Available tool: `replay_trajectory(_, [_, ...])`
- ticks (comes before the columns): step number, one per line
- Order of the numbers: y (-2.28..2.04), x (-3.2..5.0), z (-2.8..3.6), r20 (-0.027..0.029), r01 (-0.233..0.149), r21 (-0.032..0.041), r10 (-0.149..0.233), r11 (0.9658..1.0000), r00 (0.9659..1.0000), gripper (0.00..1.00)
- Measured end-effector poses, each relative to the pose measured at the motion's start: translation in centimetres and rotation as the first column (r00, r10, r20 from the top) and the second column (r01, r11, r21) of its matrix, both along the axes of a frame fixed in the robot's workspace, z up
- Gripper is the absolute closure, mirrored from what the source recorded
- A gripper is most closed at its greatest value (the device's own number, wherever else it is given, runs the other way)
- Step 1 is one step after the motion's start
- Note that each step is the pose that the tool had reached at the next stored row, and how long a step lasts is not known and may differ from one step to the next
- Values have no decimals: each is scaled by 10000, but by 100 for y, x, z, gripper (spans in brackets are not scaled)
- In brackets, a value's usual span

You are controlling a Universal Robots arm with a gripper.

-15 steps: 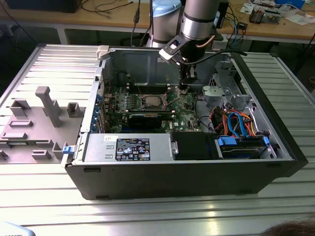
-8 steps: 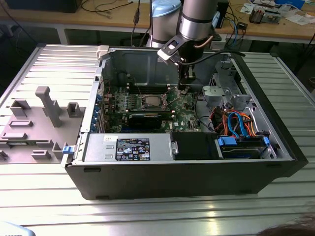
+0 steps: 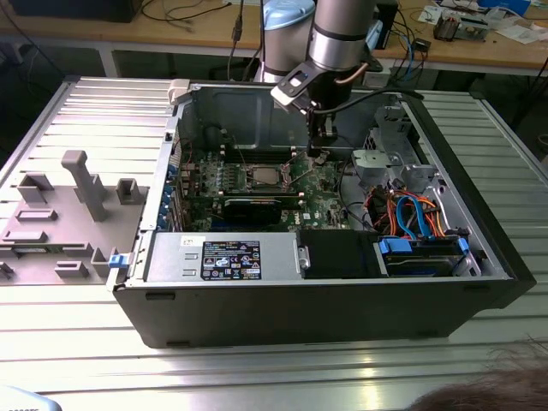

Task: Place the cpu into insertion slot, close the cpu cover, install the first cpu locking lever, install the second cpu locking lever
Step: 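Install the second cpu locking lever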

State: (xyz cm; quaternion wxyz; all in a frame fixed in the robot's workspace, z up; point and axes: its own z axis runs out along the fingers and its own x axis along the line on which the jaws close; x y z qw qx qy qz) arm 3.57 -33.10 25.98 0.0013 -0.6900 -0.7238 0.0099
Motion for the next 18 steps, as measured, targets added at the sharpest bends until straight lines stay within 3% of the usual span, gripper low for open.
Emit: replay_trajectory(18, [0,-76,-15,0,0,0,0,10000,10000,89])
